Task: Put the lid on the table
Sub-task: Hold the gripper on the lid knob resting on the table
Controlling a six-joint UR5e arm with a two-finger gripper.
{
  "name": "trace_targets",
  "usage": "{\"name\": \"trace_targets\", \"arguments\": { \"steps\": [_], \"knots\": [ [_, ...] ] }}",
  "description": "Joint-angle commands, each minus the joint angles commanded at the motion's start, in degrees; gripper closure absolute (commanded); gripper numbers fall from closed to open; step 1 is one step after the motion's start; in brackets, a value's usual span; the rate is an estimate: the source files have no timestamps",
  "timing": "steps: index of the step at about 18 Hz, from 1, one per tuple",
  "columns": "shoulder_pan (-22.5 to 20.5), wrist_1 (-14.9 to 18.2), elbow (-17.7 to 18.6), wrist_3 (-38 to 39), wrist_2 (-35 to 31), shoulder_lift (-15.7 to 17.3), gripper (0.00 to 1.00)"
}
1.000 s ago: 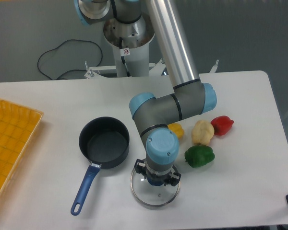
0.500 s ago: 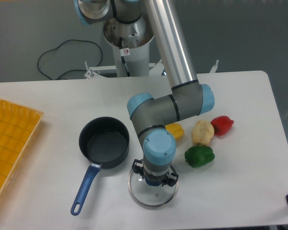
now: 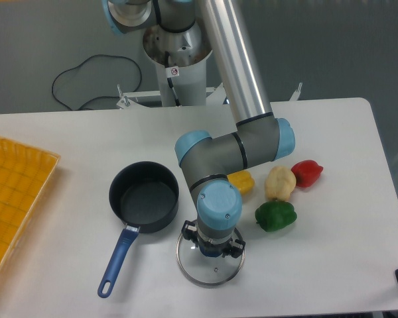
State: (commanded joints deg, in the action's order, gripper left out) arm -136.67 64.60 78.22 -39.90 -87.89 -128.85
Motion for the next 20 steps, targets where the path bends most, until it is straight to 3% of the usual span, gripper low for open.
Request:
{"name": "trace_targets", "arguments": {
  "steps": [6,8,20],
  "knots": [
    [0.00,0.00,0.00,-0.09,0.00,0.00,0.38],
    [0.00,-0.35,0.00,-0.17,0.00,0.00,0.29],
    [0.09,-1.58,0.26,-0.26,-0.09,0.44,0.06]
  ]
}}
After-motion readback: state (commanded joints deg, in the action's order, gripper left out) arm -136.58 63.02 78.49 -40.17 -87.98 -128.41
